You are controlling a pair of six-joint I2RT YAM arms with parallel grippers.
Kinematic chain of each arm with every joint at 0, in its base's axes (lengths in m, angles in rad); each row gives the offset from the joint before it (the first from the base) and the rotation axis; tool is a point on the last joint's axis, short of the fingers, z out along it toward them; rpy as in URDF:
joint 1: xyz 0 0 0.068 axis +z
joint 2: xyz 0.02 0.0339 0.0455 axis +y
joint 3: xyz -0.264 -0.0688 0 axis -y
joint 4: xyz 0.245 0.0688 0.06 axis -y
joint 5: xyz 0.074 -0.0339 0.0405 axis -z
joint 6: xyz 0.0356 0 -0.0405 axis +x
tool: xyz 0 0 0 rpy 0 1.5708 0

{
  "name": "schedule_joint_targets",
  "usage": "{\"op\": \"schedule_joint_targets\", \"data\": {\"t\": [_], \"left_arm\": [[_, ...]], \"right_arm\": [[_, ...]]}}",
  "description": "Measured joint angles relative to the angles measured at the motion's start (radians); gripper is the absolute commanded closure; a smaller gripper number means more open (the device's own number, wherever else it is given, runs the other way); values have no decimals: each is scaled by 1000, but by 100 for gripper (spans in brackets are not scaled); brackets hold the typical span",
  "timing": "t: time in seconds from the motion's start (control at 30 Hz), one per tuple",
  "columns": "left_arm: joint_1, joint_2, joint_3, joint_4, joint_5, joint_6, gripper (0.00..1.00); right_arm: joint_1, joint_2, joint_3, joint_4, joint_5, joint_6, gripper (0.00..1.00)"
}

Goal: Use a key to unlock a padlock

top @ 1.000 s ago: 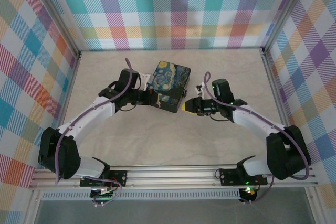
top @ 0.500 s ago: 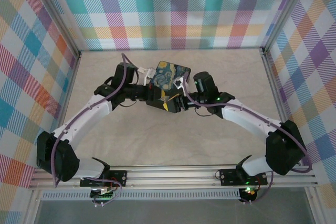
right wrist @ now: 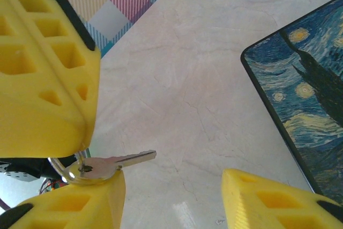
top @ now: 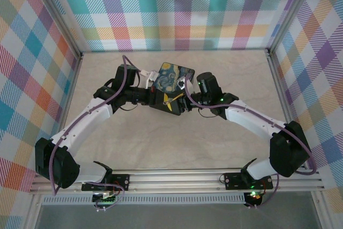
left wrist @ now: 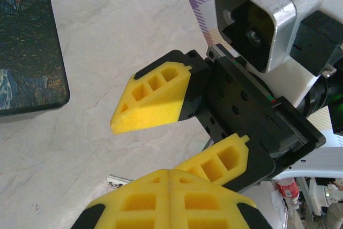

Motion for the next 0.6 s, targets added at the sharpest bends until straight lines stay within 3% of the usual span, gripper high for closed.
{"op": "schedule_joint_targets", "data": {"t": [0.3, 0.4, 0.6], "left_arm": [[0, 2, 18, -1, -2, -22, 100], [0, 2, 22, 0, -2, -26, 100], [-1, 5, 23, 0, -1, -27, 100]], "right_arm": [[10, -18, 0, 6, -42, -19, 49], [13, -22, 0, 8, -48, -29, 55], [14, -22, 0, 14, -57, -31, 56]]}}
